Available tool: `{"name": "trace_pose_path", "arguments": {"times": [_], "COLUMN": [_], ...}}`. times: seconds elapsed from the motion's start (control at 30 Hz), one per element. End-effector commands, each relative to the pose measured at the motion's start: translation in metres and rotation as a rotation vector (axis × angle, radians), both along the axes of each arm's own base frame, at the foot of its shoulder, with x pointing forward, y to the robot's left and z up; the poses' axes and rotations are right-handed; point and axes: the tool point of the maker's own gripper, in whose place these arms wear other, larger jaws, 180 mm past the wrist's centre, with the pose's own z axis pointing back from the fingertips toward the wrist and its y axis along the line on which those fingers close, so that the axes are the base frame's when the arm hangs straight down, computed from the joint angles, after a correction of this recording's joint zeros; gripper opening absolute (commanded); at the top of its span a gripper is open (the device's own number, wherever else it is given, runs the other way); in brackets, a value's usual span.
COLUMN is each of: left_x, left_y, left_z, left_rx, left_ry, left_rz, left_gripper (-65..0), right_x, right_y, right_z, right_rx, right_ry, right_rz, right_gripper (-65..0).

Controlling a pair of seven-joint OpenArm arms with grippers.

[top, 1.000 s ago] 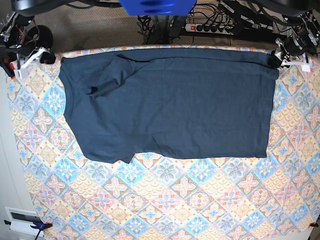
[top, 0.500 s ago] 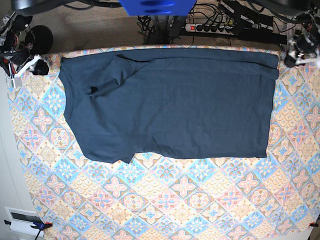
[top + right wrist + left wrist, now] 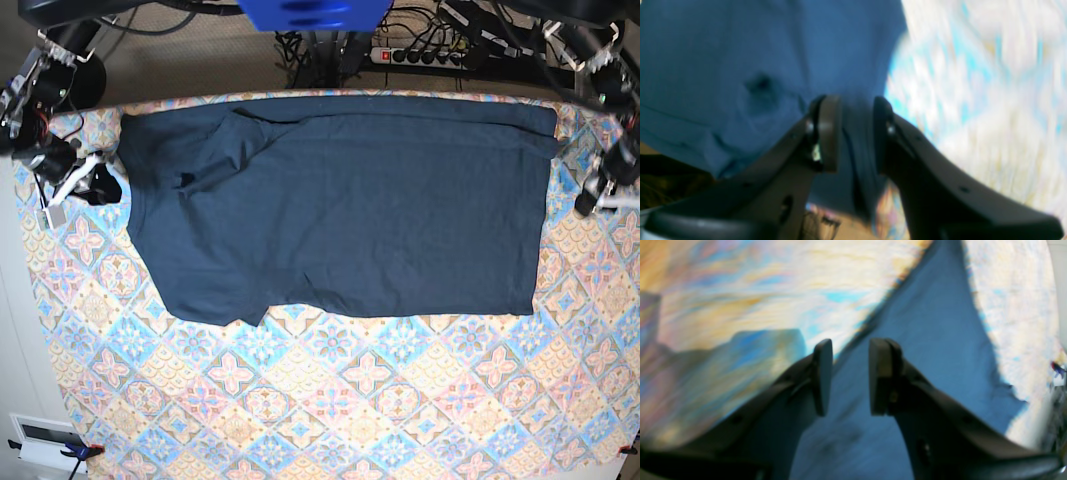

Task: Layout the t-shirt on the table in an organized manner, then fold the t-shirt properly
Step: 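Release the t-shirt and raise both grippers, then reach both grippers to the t-shirt's side edges and grasp them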

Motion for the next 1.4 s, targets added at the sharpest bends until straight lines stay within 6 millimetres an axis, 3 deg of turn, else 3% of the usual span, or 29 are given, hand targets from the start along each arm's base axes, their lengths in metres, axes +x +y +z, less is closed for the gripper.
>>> {"name": "trace_pose_path", "arguments": {"times": [0.0,0.23,0.33,0.4,0.5,0.77,0.93,1.17,1.37], "left_x": [0.017,0.095,0.116,0.124,0.136,0.157,0.174,0.188,0.186], "left_y": [0.009,-0.019,-0.013,-0.004,0.005,0.014,-0.013,-0.067,-0.076], "left_z": [0.020,0.039,0.028,0.016,0.002,-0.030,-0.048,-0.066,-0.072], "left_rx": [0.076,0.320,0.388,0.383,0.362,0.296,0.291,0.345,0.329], "left_ry": [-0.039,-0.087,-0.053,-0.024,-0.011,-0.011,0.006,0.010,0.019], "left_rz": [-0.008,-0.124,-0.118,-0.086,-0.039,0.054,0.004,-0.148,-0.156], "left_gripper": [-46.5,-44.9,-34.8,-25.5,-16.8,-16.6,-16.6,-16.6,-18.9], "right_x": [0.010,0.044,0.048,0.046,0.045,0.046,0.046,0.048,0.049], "right_y": [-0.002,0.012,0.007,0.003,0.002,0.003,0.003,0.004,0.004], "right_z": [0.012,0.020,0.018,0.014,0.014,0.013,0.013,0.024,0.026], "right_rx": [-0.029,-0.111,-0.155,-0.181,-0.186,-0.182,-0.181,-0.203,-0.207], "right_ry": [-0.036,-0.057,-0.043,-0.024,-0.021,-0.023,-0.023,-0.054,-0.061], "right_rz": [0.019,0.090,0.090,0.083,0.082,0.082,0.082,0.086,0.087], "right_gripper": [-48.5,-48.5,-48.5,-48.5,-48.5,-48.5,-48.6,-48.7,-48.6]}}
